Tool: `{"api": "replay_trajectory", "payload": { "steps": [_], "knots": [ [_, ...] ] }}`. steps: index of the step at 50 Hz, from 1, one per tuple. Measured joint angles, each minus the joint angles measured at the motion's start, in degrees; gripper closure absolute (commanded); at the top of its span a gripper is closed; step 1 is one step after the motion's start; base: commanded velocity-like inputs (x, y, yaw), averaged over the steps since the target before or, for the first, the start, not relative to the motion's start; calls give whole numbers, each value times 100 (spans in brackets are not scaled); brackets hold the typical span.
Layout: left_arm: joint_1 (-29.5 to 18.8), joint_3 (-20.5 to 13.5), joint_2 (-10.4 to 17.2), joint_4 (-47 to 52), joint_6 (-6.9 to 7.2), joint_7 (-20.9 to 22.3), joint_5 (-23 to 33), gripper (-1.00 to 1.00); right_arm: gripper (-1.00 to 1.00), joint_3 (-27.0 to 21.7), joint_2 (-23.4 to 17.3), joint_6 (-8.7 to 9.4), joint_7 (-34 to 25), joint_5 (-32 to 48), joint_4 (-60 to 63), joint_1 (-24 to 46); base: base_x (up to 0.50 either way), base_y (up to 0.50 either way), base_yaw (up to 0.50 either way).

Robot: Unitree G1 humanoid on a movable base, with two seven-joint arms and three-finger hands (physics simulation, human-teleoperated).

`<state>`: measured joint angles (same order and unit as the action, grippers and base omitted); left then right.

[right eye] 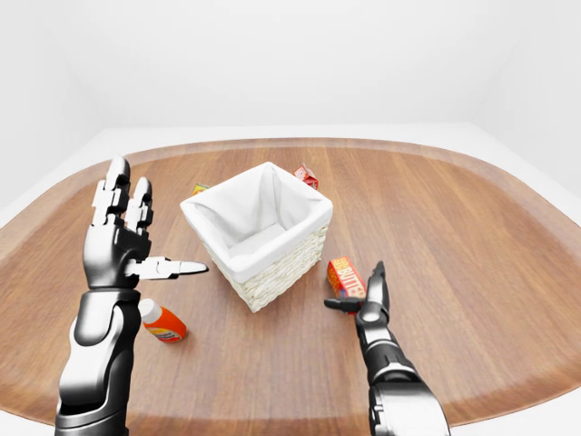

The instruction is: Pick up the butter and put it in the basket.

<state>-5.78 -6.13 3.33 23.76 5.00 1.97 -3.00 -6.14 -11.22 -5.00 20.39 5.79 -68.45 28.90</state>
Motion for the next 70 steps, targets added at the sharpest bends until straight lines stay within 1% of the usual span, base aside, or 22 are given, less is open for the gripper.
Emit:
{"api": "replay_trajectory", "payload": {
  "steps": [7, 8, 9, 10, 13, 15, 20, 21, 22, 23, 25, 26, 28, 29, 40, 46, 50, 59, 70],
  "knots": [
    [-1, -2, 0, -6, 0, -2, -1, -100, -100, 21, -12, 24, -3, 58, -25, -11, 0, 0, 0],
    [-2, -3, 1, -7, 0, -3, -1, -100, -92, 23, -14, 37, -3, 69, -25, -14, 0, 0, 0],
    [-3, -4, 1, -8, 0, -3, -2, -100, -72, 25, -16, 53, -1, 80, -26, -18, 0, 0, 0],
    [-4, -5, 2, -9, 0, -4, -3, -100, -68, 26, -19, 70, 1, 93, -26, -22, 0, 0, 0],
    [-7, -8, 4, -13, 0, -5, -5, -100, -47, 34, -25, 118, 3, 125, -27, -39, 0, 0, 0],
    [-10, -11, 5, -15, 0, -6, -7, -100, -40, 42, -32, 151, 4, 152, -31, -54, 0, 0, 0],
    [-17, -19, 11, -18, 0, -9, -11, -100, 16, 33, -70, 206, -8, 232, -30, -88, 0, 0, 0],
    [-19, -21, 11, -18, 0, -10, -12, -100, 25, 48, -70, 214, -27, 244, -28, -92, 0, 0, 0],
    [-20, -22, 12, -18, 0, -11, -13, -100, 59, 56, -71, 223, -42, 262, -29, -97, 0, 0, 0],
    [-22, -23, 13, -17, 0, -12, -13, -100, 65, 73, -73, 229, -67, 276, -33, -103, 0, 0, 0],
    [-24, -26, 15, -14, 0, -14, -15, -100, 65, 83, -84, 236, -103, 312, -52, -125, 0, 0, 0],
    [-25, -28, 17, -13, 0, -14, -15, -100, 79, 91, -91, 235, -115, 340, -54, -132, 0, 0, 0],
    [-26, -33, 20, -7, 0, -16, -15, -100, 87, 119, -103, 227, -137, 397, -71, -151, 0, 0, 0],
    [-27, -36, 21, -4, 0, -17, -15, -100, 100, 129, -108, 223, -147, 426, -75, -160, 0, 0, 0],
    [-35, -56, 31, 41, 0, -25, -19, -100, 100, 205, -127, 195, -234, 601, -41, -222, 0, 0, 0],
    [-41, -63, 35, 82, 0, -30, -26, -100, 100, 226, -146, 257, -275, 674, 64, -261, 0, 0, 0],
    [-47, -73, 39, 105, 0, -32, -35, -100, 100, 188, -150, 407, -329, 626, 256, -314, 0, 0, 0],
    [-48, -84, 43, 139, 0, -36, -53, -100, 100, -33, -164, 1000, -471, 299, 1063, -499, 0, 0, 0],
    [-44, -84, 43, 155, 0, -40, -54, -100, 100, -374, -136, 1000, -620, -589, 2086, -700, 0, 0, 0]
  ]
}}
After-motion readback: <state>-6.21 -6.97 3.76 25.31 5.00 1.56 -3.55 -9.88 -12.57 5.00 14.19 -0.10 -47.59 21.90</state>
